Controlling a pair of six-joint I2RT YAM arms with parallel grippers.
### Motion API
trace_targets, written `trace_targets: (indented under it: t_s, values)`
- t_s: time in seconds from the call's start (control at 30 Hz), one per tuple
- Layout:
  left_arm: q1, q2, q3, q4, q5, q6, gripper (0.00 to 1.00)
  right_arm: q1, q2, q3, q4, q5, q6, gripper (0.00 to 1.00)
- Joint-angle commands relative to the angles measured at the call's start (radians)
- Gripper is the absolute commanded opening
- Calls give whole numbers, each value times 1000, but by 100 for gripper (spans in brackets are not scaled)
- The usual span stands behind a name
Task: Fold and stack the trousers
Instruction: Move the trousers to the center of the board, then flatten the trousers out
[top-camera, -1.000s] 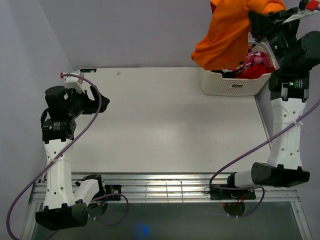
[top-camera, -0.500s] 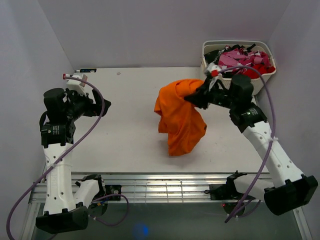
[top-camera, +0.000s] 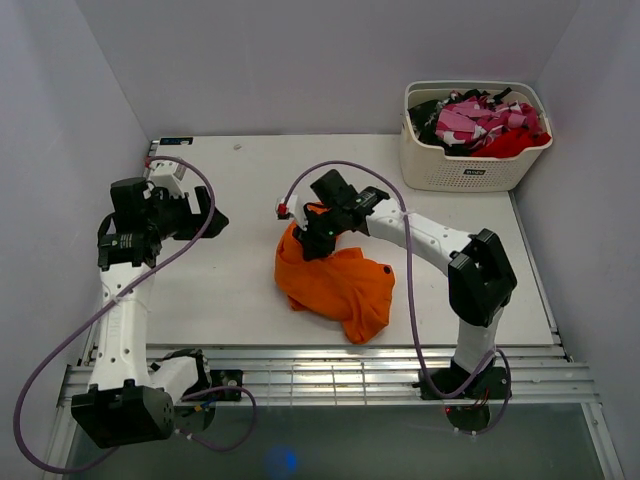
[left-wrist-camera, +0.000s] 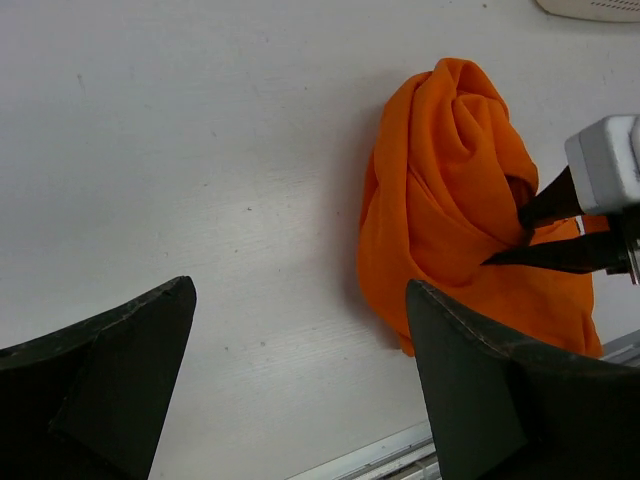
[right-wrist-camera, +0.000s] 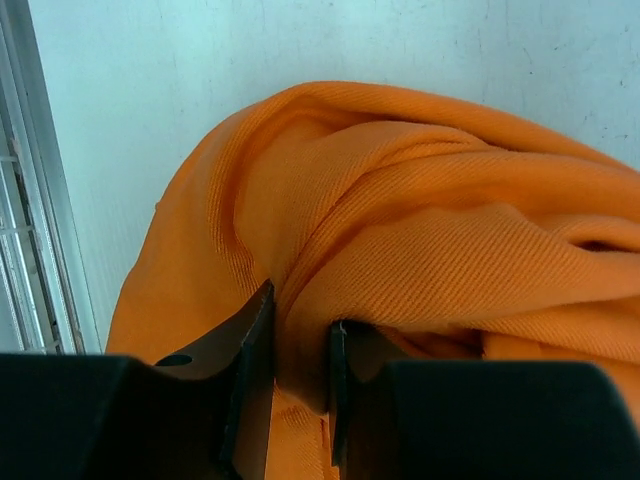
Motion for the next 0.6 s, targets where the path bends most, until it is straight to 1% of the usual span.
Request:
trace_targets:
  t_s: [0.0,0.03,0.1,0.13,0.17,0.2,0.23,0.27,0.33,0.37,0.43,0.47,0.53,0.57]
  values:
    - [0,22,-25,-1,16,-31,96,21,-60,46,-44,83,-57,14]
    - [0,29,-31,2,19,-35,96,18,-81,30,-47,126,-59,27]
    - [0,36,-45,21,39,-32,96,-17,-159,10,-49,134,-57,49]
    - [2,44,-63,41,53,-28,96,-34,-193,-9,-49,115,-45,76]
    - [0,47,-73,51,91,-18,96,-70,-254,-15,-68,110,-40,90]
    - [0,53,-80,60,115,-10,96,-91,-282,-23,-82,101,-34,93]
    - [2,65,-91,75,146,2,96,-115,-310,-30,-97,76,-16,90]
    - [2,71,-97,84,207,25,96,-168,-352,-55,-113,64,-5,90]
    - [0,84,-110,118,241,31,96,-230,-380,-87,-162,16,12,90]
    - [-1,100,-123,162,250,31,96,-296,-400,-133,-173,2,32,90]
    - [-8,134,-119,218,252,24,96,-363,-410,-190,-176,-31,56,90]
    - [-27,185,-96,230,241,24,96,-421,-407,-217,-174,-39,78,91]
    - [-53,248,-64,259,196,19,96,-468,-397,-289,-162,-70,92,91]
    - [-90,283,-41,276,177,19,95,-492,-390,-315,-145,-77,99,91]
